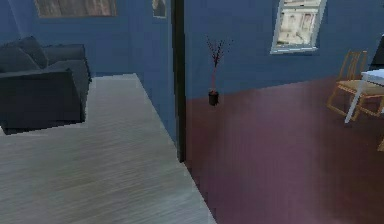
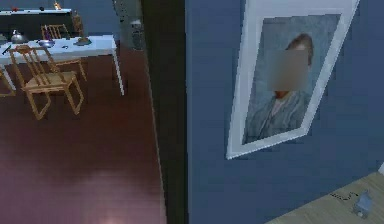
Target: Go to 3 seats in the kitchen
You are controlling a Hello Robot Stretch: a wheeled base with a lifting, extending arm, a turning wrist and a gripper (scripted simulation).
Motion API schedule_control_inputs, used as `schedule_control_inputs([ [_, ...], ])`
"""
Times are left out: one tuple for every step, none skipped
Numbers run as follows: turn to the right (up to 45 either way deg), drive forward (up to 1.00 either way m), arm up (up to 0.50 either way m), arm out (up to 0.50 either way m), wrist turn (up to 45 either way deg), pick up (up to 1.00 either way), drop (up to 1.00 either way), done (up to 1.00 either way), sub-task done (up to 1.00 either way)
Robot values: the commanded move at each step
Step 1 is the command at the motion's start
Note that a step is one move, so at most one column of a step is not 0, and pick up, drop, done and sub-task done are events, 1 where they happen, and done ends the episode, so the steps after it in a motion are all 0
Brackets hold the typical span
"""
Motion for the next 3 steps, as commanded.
schedule_control_inputs([
  [21.0, 0.0, 0.0, 0.0, 0.0, 0.0, 0.0, 0.0, 0.0],
  [0.0, 0.4, 0.0, 0.0, 0.0, 0.0, 0.0, 0.0, 0.0],
  [45.0, 0.0, 0.0, 0.0, 0.0, 0.0, 0.0, 0.0, 0.0],
])
